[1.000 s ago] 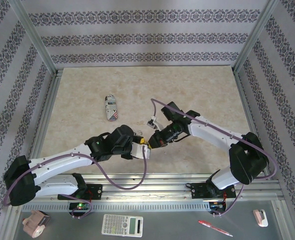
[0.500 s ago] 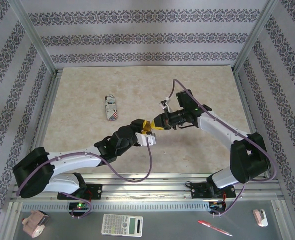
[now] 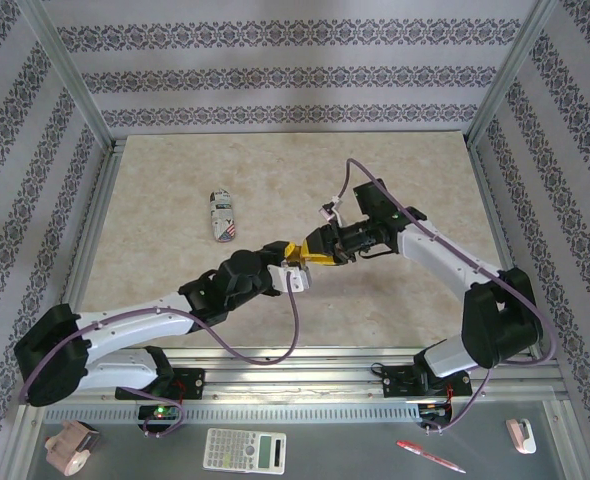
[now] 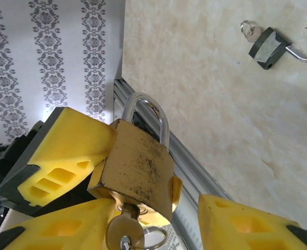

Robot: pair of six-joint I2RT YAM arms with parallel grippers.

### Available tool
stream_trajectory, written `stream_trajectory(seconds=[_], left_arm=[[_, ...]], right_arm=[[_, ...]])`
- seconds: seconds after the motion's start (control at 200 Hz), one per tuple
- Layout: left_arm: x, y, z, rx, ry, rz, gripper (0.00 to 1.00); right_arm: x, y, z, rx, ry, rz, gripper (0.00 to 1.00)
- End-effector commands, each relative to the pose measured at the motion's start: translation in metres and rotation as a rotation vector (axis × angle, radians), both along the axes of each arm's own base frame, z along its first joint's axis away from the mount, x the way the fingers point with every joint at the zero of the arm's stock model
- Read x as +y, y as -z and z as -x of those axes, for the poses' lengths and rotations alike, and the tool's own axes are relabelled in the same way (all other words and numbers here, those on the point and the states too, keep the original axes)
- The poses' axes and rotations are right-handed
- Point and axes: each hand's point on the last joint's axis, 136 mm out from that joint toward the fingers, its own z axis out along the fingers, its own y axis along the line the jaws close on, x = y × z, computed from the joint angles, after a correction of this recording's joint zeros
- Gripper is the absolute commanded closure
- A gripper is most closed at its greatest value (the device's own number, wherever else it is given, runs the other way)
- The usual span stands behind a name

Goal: Unlock with the key

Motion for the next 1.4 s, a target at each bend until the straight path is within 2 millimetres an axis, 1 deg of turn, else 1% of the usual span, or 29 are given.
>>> stream_trajectory(seconds=[0.0,0.115,0.24,0.33,0.385,0.48,0.56,0.6,0.68,0.864,0.974,1.034,1.119,1.184,1.294,1.394], left_arm=[[-0.035,-0.031,0.044,0.105,0.244,0.131,1.0],[-0.037,-0.028,0.049,0.149,0.267,0.131,1.0],[-0.039,-0.028,0.049,0.17,0.266,0.134,1.0],[-0.042,-0.028,0.053,0.199,0.282,0.134,1.0],[-0.042,-0.028,0.053,0.212,0.283,0.131,1.0],[-0.043,-0.029,0.054,0.216,0.289,0.137,1.0],[-0.043,-0.026,0.055,0.233,0.29,0.121,1.0],[-0.043,-0.024,0.054,0.236,0.284,0.114,1.0],[-0.043,-0.025,0.054,0.239,0.287,0.127,1.0],[-0.044,-0.025,0.052,0.26,0.287,0.131,1.0],[-0.045,-0.027,0.051,0.262,0.29,0.132,1.0],[-0.045,-0.027,0.049,0.26,0.287,0.133,1.0],[-0.045,-0.028,0.047,0.259,0.279,0.135,1.0],[-0.044,-0.027,0.047,0.256,0.276,0.135,1.0],[-0.044,-0.029,0.046,0.25,0.271,0.141,1.0],[-0.044,-0.03,0.046,0.249,0.273,0.147,1.0]], right_arm=[[0.005,-0.021,-0.003,-0.144,-0.012,-0.043,0.49],[0.006,-0.018,0.007,-0.151,-0.03,-0.041,0.47],[0.009,-0.008,0.013,-0.145,-0.038,-0.016,0.47],[0.012,-0.003,0.017,-0.138,-0.045,-0.01,0.51],[0.015,-0.003,0.02,-0.142,-0.057,-0.007,0.55],[0.019,-0.002,0.024,-0.145,-0.068,-0.004,0.58],[0.021,-0.002,0.025,-0.139,-0.066,-0.013,0.62],[0.022,-0.004,0.027,-0.14,-0.066,-0.022,0.61],[0.024,-0.008,0.029,-0.144,-0.065,-0.044,0.56],[0.025,-0.01,0.034,-0.139,-0.044,-0.073,0.54],[0.025,-0.003,0.037,-0.118,-0.057,-0.057,0.62],[0.027,0.0,0.04,-0.11,-0.068,-0.052,0.69],[0.029,0.003,0.043,-0.106,-0.071,-0.049,0.71],[0.029,0.005,0.045,-0.098,-0.079,-0.048,0.74],[0.029,0.006,0.047,-0.096,-0.086,-0.043,0.74],[0.029,0.006,0.05,-0.098,-0.094,-0.047,0.69]])
